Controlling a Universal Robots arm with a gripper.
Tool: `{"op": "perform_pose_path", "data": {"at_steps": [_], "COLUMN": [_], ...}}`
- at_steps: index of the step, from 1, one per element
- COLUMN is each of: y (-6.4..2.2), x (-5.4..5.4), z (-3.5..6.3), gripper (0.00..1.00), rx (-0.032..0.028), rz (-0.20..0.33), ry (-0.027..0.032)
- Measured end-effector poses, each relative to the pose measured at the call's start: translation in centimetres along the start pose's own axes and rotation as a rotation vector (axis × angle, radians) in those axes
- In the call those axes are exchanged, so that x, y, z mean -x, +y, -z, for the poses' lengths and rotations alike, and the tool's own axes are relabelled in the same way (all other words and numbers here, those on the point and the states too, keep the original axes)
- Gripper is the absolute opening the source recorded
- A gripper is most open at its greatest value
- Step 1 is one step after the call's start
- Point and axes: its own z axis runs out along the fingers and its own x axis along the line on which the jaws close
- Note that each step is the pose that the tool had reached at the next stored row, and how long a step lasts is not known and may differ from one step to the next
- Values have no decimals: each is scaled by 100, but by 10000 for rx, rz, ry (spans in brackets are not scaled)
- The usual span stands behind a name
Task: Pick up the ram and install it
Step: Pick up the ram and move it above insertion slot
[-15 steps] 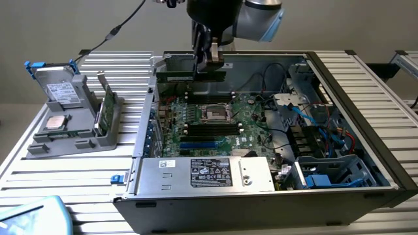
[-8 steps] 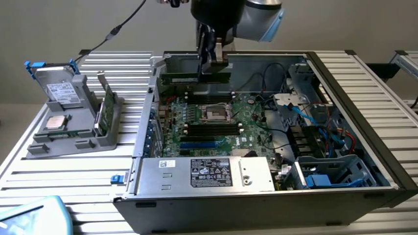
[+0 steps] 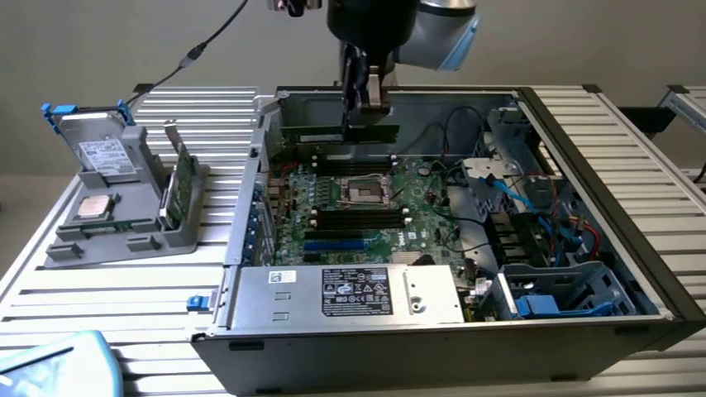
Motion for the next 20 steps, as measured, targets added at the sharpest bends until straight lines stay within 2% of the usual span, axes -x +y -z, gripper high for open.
{"op": "perform_pose_path", "data": {"at_steps": [2, 5, 20], "y": [-16, -57, -270], "x": [-2, -7, -29], "z": [-5, -7, -2], "gripper": [14, 14, 14], "rx": [-46, -79, -138], "rz": [-83, -164, -594], "ry": [5, 6, -20]}}
